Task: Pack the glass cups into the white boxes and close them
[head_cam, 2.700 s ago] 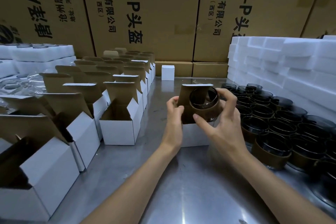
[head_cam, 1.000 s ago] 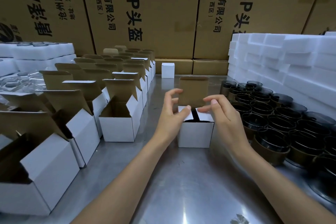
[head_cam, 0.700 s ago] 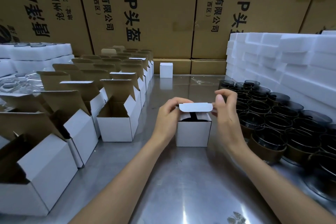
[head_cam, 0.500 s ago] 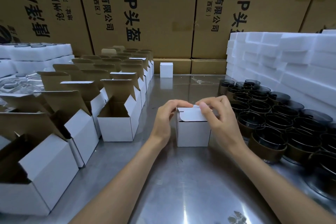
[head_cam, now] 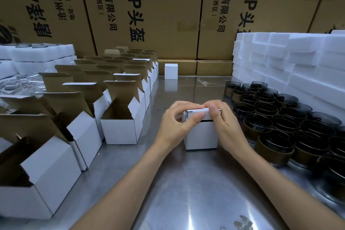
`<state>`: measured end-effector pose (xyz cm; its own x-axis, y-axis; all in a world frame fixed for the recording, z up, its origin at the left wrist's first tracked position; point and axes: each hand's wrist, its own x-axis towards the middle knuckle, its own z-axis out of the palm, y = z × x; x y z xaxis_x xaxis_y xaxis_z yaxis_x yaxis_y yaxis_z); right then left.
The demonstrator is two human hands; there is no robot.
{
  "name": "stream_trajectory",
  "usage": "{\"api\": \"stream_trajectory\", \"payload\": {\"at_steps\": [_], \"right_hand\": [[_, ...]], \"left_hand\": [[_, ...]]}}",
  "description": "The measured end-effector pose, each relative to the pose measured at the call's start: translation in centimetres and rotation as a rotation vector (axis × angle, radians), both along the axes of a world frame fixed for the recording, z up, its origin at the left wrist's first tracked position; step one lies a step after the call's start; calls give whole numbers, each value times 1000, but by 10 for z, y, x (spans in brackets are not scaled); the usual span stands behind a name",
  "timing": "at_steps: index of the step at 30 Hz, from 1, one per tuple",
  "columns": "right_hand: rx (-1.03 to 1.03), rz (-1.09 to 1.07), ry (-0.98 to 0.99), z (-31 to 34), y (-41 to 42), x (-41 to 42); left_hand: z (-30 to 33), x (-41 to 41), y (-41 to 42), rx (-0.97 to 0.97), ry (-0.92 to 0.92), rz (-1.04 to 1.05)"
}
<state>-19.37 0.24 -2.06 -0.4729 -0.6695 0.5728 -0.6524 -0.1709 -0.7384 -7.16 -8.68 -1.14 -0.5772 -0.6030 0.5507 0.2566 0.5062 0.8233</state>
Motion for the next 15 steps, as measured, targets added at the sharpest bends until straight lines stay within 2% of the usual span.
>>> {"api": "stream_trajectory", "payload": {"at_steps": [9, 15], "right_hand": [[-17, 14, -28, -3, 0, 1], [-21, 92, -99, -2, 3, 5]], "left_hand": [[2, 4, -4, 96, -41, -183], [3, 5, -6, 113, -101, -209]]}}
